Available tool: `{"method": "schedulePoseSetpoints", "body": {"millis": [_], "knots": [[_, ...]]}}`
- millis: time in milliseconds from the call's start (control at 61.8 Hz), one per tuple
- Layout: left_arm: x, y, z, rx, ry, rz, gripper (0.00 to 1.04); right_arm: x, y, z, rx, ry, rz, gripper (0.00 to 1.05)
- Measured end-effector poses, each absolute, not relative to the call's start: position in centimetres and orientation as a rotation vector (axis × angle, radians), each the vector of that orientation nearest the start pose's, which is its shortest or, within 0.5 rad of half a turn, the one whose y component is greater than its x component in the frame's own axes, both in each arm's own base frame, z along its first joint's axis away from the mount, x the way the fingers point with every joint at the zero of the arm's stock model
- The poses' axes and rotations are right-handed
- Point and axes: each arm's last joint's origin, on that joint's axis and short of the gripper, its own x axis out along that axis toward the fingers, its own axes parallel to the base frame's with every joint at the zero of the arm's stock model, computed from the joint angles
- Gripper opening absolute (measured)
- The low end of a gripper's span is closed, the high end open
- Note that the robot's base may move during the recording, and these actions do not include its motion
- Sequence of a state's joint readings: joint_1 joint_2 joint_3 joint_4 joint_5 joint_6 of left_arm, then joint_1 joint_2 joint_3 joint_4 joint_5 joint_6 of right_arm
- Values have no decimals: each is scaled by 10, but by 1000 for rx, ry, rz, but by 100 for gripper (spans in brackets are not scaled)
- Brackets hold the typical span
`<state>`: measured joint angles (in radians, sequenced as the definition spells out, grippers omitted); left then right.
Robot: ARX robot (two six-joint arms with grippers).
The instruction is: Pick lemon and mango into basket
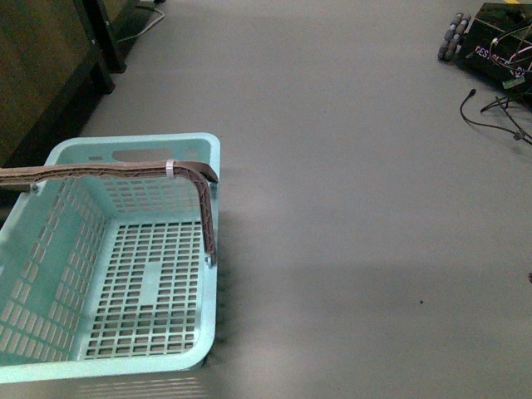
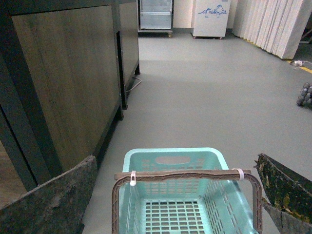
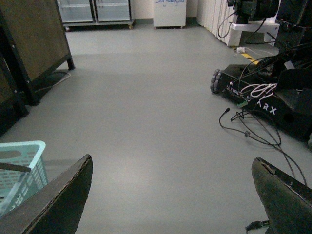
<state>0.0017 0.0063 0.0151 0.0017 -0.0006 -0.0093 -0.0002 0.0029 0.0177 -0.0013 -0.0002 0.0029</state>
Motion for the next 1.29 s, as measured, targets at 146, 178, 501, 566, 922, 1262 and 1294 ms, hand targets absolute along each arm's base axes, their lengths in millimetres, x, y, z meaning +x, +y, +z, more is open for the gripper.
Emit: {"method": "schedulePoseSetpoints", "body": {"millis": [146,178,501,566,922,1262,1294], "knots": [[97,0,168,-9,-11,2,98,97,0,169,3,-14,0,96],[97,0,168,-9,-11,2,98,97,0,169,3,-14,0,96],[97,0,168,-9,-11,2,98,97,0,169,3,-14,0,96],[97,0,168,-9,-11,2,98,97,0,169,3,-14,0,96],[103,-1,168,-310,327,-60,98,97,0,169,3,-14,0,96],[190,4,178,-909,430,80,98,97,0,169,3,-14,0,96],[203,3,172,-940,446,118,98,97,0,169,3,-14,0,96]]}}
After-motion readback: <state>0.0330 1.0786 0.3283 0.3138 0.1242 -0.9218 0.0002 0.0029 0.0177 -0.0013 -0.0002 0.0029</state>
